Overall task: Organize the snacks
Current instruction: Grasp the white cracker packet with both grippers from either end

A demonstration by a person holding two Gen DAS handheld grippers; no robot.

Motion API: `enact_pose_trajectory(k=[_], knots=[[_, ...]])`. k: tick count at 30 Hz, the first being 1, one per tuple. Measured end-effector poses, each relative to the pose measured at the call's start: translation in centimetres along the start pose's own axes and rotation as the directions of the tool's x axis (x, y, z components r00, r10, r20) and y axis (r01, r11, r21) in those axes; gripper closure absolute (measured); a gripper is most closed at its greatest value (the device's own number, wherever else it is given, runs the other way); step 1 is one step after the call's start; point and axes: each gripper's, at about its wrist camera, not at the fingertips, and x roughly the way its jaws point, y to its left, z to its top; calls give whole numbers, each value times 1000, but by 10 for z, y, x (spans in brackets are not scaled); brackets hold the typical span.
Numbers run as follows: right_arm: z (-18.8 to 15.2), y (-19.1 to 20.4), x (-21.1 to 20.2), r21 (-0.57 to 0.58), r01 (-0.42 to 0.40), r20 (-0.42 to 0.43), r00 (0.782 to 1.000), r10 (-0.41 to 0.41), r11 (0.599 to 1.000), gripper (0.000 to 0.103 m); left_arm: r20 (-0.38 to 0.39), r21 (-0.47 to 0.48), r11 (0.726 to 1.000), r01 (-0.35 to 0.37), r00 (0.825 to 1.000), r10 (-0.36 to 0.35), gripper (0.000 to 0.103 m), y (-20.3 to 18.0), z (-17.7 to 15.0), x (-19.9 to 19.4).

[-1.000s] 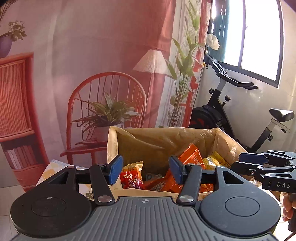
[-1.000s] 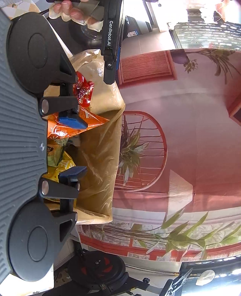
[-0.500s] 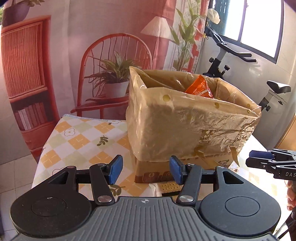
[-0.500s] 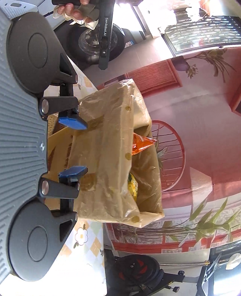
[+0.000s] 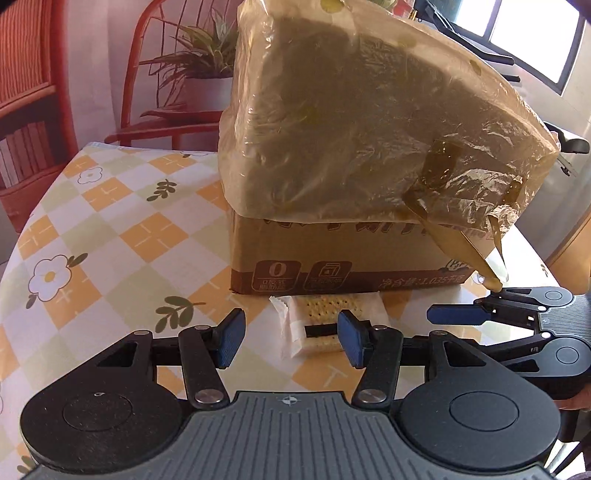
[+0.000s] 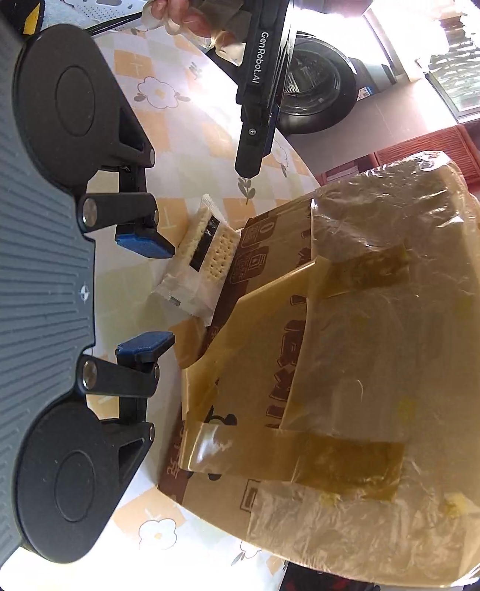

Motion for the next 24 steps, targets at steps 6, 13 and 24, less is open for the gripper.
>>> enact_pose_trajectory(k=[6,13,24], knots=[[9,7,29,-103,-21,-22,1000,19,994,47,-32,-56,998,21,999,-23,46,0,-1,31],[13,6,46,-141,-27,-65,998,18,990,44,-68,-87,995,38,997,-44,46,-1,-2,53],[0,9,39,-112,-29,-53,998,24,993,47,-53,-38,997,70,996,-72,52,-25,-21,46]])
